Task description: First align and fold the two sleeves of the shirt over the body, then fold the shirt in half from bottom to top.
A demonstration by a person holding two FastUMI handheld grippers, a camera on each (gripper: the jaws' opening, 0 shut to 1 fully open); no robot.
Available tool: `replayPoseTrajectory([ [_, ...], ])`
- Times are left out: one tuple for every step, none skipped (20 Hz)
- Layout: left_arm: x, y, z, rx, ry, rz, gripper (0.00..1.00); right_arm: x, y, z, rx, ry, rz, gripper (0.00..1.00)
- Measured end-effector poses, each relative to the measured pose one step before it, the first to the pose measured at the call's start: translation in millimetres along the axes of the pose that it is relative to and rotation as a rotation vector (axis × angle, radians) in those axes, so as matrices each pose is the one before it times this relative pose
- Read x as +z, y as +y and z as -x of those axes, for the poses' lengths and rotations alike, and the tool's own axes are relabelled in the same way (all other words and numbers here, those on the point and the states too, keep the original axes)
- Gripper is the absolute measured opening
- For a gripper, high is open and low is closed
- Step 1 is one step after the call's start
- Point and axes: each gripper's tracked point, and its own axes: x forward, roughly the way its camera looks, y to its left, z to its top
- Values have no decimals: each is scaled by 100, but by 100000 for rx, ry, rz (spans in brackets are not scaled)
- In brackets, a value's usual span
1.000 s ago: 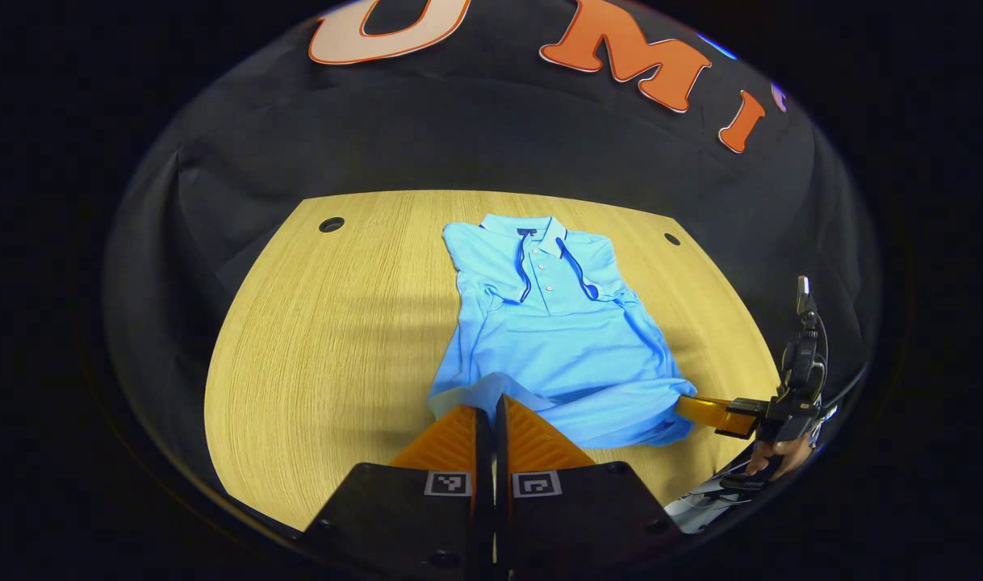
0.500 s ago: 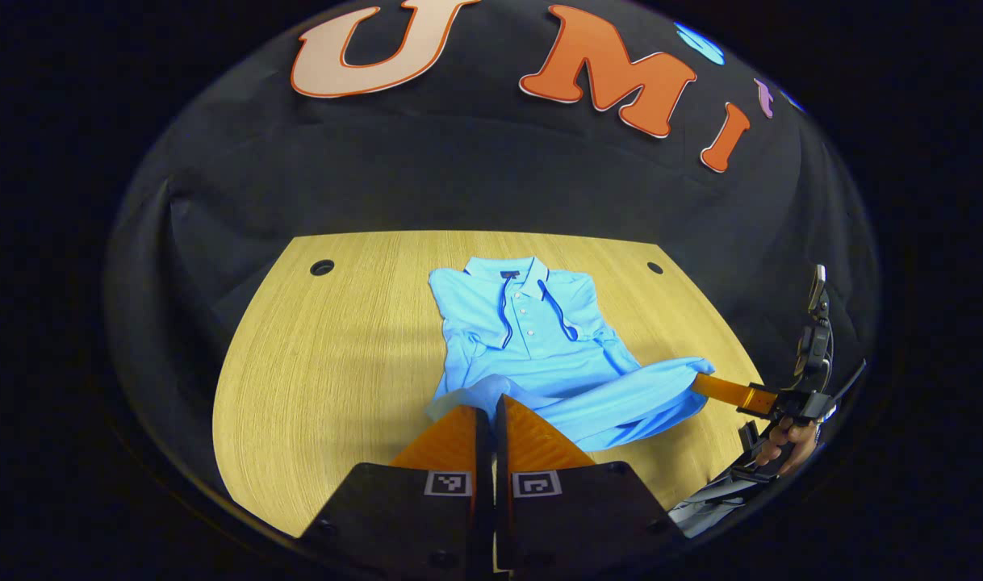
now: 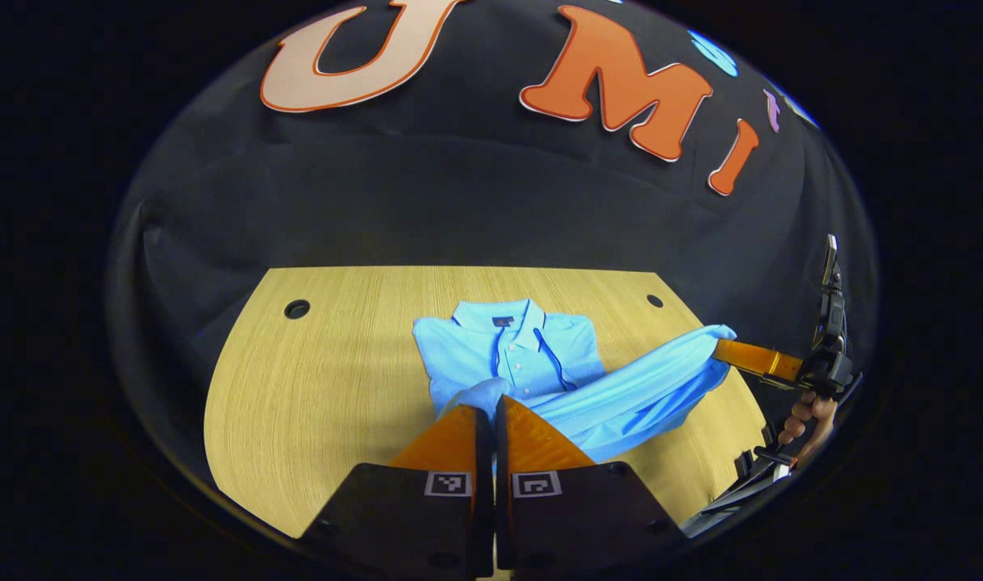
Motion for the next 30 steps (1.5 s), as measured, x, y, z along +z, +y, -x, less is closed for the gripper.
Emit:
replayPoseTrajectory([
  [957,482,-1208,-124,-361,113,5,915,352,-1228,-143,-233,928,0],
  [795,495,-1141,-25,-316,243,5,447,252,-1074,-645,287,1268,0],
  [716,608,-1550,-123,-156,170,5,660,143,-1192,-382,-16,1068,0],
  [614,619,-1358,248,312,-133,5,313,263,-1144,-649,922,1123,0],
  [622,630,-1546,-51,69,-138,5,435,128,-1318,-560,346,1010,0],
  [543,740,-1397,410,532,-383,5,380,207,-1266,-705,759,1515,0],
  [544,542,-1536,72,324,-141,5,515,8,-1349,-1273,-92,1486,1],
  [433,778,-1470,812,440,-473,5,277,-79,-1293,-1339,139,1083,0],
  [282,731,-1577,296,667,-295,5,450,-153,-1225,-1160,207,477,0],
  [279,520,-1342,24,543,23,5,252,-42,-979,-1195,173,39,0],
  [29,333,-1395,-163,1036,21,5,232,-71,-1130,-844,318,-249,1],
  [158,229,-1304,-313,486,-488,5,-37,-215,-983,-997,717,441,1],
  [148,367,-1403,489,488,-653,5,52,-205,-1116,-979,580,505,1],
  [93,247,-1120,-189,741,-1472,5,556,-567,-1444,-593,1109,284,1],
  [257,316,-737,1801,394,-1876,5,-671,337,-409,-718,716,-325,1],
  [415,43,-774,788,8,-1348,7,169,144,-1001,42,350,-1122,1],
  [385,275,328,979,-557,-1335,11,-31,288,-578,1898,1291,-1926,2],
  [593,60,356,1078,-775,-511,17,-327,54,-367,987,1993,-2180,3],
  [532,163,720,1653,-1163,-547,24,-52,163,379,967,1472,-1616,7],
  [449,148,665,297,-820,327,40,-243,-373,-84,-764,441,422,21],
  [438,190,578,83,-393,648,57,196,-477,178,-764,-751,2235,29],
  [-12,-256,741,1106,-775,322,73,239,-235,413,-667,-1103,2864,46],
  [272,89,870,1658,-1454,-342,89,281,81,872,169,-867,2124,43],
  [360,10,946,1536,-1552,-652,96,232,206,1026,-3,-661,2220,61],
  [302,-67,1478,1152,-1713,-611,96,90,299,767,483,-1557,1974,64],
  [520,-197,1457,824,-2129,-232,97,99,-26,783,243,-867,2288,69],
  [267,-292,1845,543,-1984,128,99,119,186,969,127,-1078,2247,71],
  [418,-495,1820,296,-2269,290,99,-23,316,1121,574,-1167,2074,76],
  [299,-418,1634,563,-2141,345,99,73,207,1203,570,-1117,1869,72],
  [379,-606,1540,487,-1934,-31,99,63,53,1395,581,-1482,1605,83],
])
